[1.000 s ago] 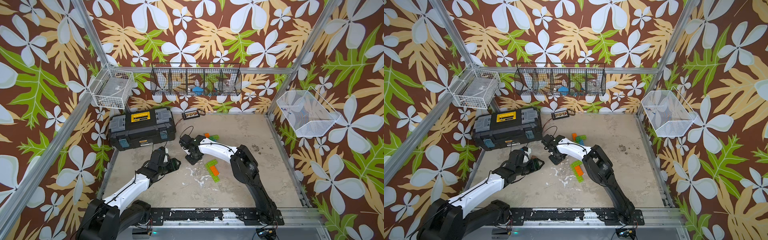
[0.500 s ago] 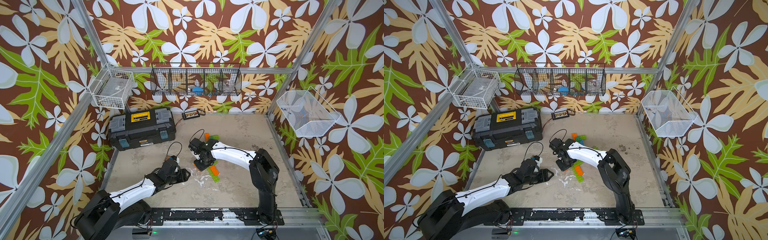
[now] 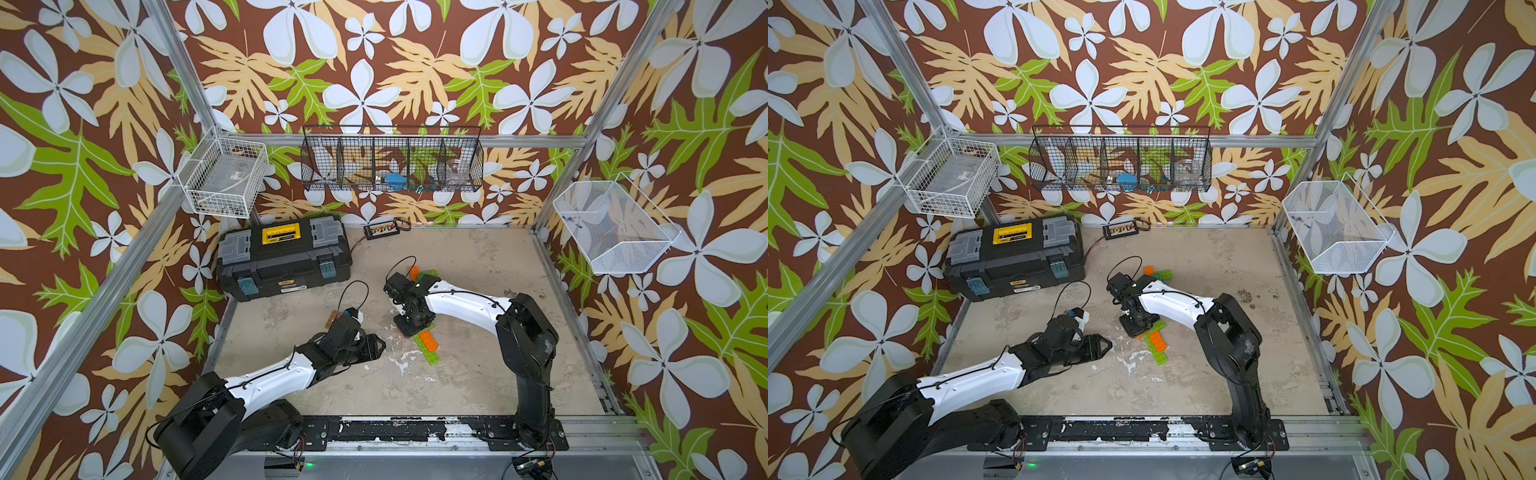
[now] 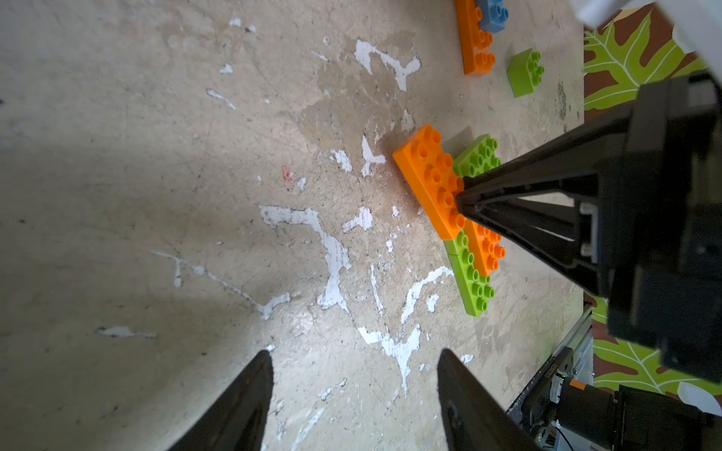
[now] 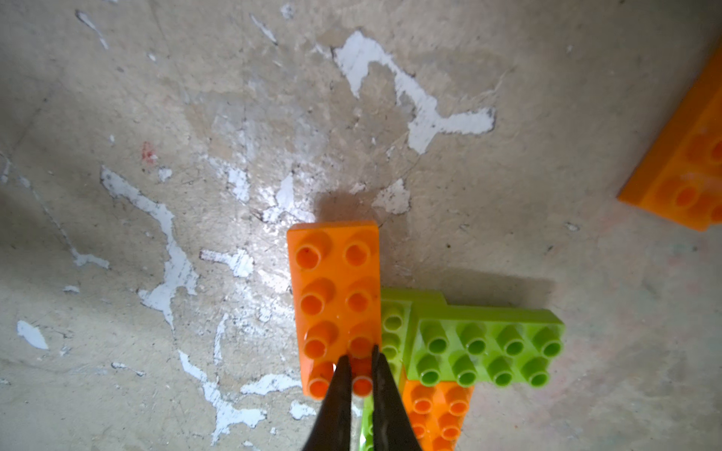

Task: Assemble a small pinwheel with lego
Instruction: Assemble the lego brick with the lego brick.

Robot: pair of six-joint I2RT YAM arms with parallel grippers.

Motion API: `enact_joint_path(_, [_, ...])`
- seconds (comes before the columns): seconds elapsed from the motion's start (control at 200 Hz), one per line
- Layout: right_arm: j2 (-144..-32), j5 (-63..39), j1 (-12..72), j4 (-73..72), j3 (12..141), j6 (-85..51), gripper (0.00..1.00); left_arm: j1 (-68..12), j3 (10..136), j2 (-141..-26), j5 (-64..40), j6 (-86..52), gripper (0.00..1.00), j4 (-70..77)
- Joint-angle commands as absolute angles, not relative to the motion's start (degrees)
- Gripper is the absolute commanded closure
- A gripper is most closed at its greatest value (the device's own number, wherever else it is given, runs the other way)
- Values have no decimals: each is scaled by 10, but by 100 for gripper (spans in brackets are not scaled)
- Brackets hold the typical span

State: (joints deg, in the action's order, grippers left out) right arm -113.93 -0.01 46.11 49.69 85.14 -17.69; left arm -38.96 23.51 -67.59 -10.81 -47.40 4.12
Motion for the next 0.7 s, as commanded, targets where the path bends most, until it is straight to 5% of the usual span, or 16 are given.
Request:
enact_joint_path(0.0, [-1141, 10, 459, 497, 845, -179, 88, -391, 236, -677, -109, -465, 32, 54])
enact_joint_path(0.696, [-1110, 13, 452, 491, 820, -192, 88, -408, 251, -709, -115, -458, 32, 64])
